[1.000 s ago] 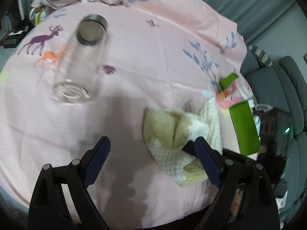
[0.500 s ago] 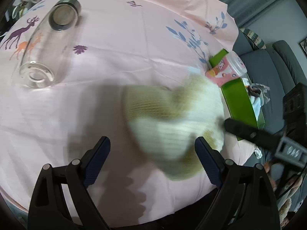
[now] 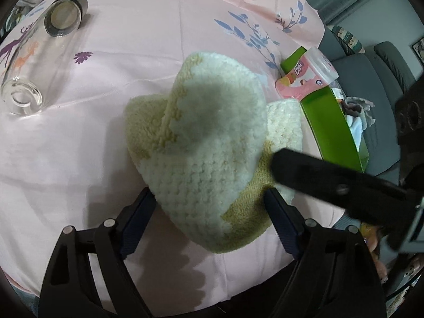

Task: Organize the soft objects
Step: 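Grasp the cream-and-yellow knitted cloth with the right gripper and lift it, then carry the knitted cloth over the green-rimmed box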

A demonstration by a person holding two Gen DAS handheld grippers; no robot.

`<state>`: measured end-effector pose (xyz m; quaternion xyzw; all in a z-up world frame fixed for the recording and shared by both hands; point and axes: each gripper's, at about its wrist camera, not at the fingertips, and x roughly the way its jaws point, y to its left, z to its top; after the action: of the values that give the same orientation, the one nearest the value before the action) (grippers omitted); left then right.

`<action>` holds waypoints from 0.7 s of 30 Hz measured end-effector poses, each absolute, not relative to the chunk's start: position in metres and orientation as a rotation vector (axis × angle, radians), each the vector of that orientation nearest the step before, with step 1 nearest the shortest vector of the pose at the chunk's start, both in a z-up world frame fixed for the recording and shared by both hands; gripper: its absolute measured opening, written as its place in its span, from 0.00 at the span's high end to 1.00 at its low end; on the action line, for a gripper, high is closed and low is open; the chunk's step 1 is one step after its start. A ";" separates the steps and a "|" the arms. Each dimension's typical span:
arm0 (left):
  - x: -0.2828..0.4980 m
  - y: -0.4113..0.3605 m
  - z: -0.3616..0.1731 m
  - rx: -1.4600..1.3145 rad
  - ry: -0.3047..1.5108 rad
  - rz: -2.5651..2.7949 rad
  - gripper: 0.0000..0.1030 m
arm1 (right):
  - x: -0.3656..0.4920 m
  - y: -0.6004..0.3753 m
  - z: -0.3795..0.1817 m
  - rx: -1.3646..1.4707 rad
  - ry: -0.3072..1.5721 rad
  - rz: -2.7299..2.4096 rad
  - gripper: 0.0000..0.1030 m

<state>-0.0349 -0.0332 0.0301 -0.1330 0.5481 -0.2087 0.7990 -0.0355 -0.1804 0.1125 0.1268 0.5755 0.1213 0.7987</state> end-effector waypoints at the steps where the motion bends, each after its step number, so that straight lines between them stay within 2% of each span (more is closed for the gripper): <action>1: -0.035 -0.033 0.030 -0.284 1.174 -0.449 0.21 | -0.034 -0.181 0.109 0.286 1.245 0.272 0.27; 7: -0.032 -0.037 0.026 -0.303 1.177 -0.450 0.37 | -0.028 -0.180 0.095 0.316 1.259 0.300 0.27; 9: -0.029 -0.038 0.025 -0.318 1.182 -0.460 0.52 | -0.025 -0.179 0.091 0.315 1.267 0.305 0.27; 11: -0.026 -0.040 0.024 -0.339 1.192 -0.475 0.60 | -0.021 -0.175 0.086 0.307 1.268 0.324 0.31; 13: -0.024 -0.043 0.023 -0.349 1.193 -0.478 0.62 | -0.017 -0.174 0.081 0.291 1.277 0.321 0.34; 17: -0.023 -0.049 0.027 -0.323 1.179 -0.486 0.71 | -0.013 -0.174 0.072 0.293 1.265 0.330 0.35; 19: -0.025 -0.054 0.033 -0.289 1.156 -0.483 0.72 | -0.015 -0.175 0.075 0.287 1.244 0.348 0.42; 21: -0.026 -0.059 0.039 -0.263 1.133 -0.482 0.75 | -0.017 -0.177 0.079 0.301 1.226 0.364 0.43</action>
<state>-0.0265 -0.0588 0.0393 -0.1229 0.5299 -0.2252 0.8083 -0.0165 -0.1773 0.0786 0.1398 0.5700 0.1691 0.7918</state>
